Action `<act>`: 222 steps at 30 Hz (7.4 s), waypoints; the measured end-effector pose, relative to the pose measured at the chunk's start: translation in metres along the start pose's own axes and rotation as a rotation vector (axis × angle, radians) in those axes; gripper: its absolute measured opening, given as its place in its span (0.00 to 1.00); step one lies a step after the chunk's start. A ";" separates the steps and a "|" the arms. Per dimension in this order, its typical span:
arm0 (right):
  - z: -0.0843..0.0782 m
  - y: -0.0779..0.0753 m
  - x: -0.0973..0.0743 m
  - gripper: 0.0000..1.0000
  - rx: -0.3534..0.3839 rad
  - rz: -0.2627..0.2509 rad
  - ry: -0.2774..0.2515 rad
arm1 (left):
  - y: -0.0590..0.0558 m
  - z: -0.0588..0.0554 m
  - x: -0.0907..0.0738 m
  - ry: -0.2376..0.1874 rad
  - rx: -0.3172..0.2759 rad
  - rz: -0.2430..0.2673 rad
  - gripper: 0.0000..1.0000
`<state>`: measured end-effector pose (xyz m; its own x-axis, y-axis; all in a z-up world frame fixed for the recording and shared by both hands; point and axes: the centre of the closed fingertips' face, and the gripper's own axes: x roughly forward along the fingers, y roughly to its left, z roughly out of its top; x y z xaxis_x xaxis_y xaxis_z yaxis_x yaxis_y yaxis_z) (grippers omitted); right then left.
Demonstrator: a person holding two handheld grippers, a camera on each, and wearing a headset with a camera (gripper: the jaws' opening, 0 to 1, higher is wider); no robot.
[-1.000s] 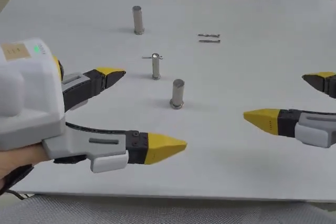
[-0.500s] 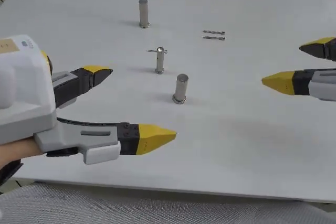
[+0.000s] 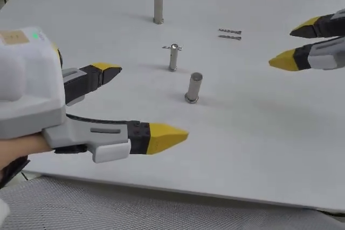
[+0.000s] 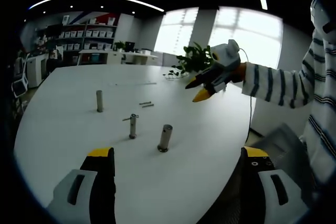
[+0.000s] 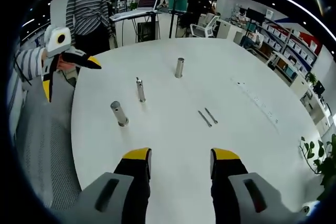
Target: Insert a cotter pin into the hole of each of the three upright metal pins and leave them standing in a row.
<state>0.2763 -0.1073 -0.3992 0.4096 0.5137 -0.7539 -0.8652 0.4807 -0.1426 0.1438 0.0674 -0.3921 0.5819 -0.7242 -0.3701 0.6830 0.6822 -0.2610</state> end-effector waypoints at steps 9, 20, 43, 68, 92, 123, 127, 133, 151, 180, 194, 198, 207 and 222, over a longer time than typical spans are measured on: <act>0.012 -0.014 0.024 0.34 -0.116 0.045 0.047 | 0.000 -0.002 -0.002 0.001 -0.009 0.007 0.99; 0.026 -0.037 0.054 0.22 -0.231 0.098 0.120 | 0.001 -0.003 -0.001 -0.024 -0.074 0.029 0.99; 0.030 -0.063 0.109 0.04 -0.349 0.150 0.286 | 0.004 0.002 0.006 -0.036 -0.104 0.041 0.99; 0.009 -0.066 0.138 0.01 -0.420 0.217 0.423 | 0.014 -0.005 0.005 -0.013 -0.108 0.070 0.96; 0.003 -0.081 0.147 0.00 -0.409 0.207 0.402 | 0.015 -0.013 0.004 0.005 -0.112 0.075 0.96; 0.051 -0.045 0.087 0.00 -0.566 0.140 0.202 | 0.013 -0.006 -0.001 0.012 -0.149 0.065 0.87; 0.066 -0.030 0.068 0.00 -0.573 0.096 0.113 | 0.015 -0.002 -0.001 0.003 -0.169 0.065 0.83; 0.077 -0.012 0.045 0.00 -0.579 0.058 0.026 | 0.018 0.004 -0.001 -0.006 -0.181 0.065 0.81; 0.080 0.046 0.020 0.00 -0.656 -0.001 -0.106 | 0.018 0.032 0.022 -0.003 -0.230 0.006 0.66; 0.079 0.121 0.010 0.00 -0.718 0.002 -0.188 | 0.025 0.055 0.065 -0.021 -0.356 -0.116 0.17; 0.085 0.133 0.007 0.00 -0.719 0.016 -0.206 | 0.014 0.049 0.061 -0.014 -0.375 -0.147 0.00; 0.085 0.136 0.006 0.00 -0.724 0.019 -0.205 | -0.005 0.047 0.056 -0.008 -0.372 -0.153 0.00; 0.087 0.137 0.004 0.00 -0.709 0.022 -0.215 | -0.017 0.048 0.047 -0.032 -0.446 -0.171 0.00; 0.084 0.143 0.005 0.00 -0.693 0.044 -0.209 | -0.020 0.045 0.046 -0.005 -0.525 -0.169 0.00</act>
<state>0.1793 0.0234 -0.3698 0.3574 0.6802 -0.6400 -0.8382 -0.0687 -0.5410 0.1761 0.0161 -0.3638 0.4866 -0.8273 -0.2805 0.4556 0.5143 -0.7266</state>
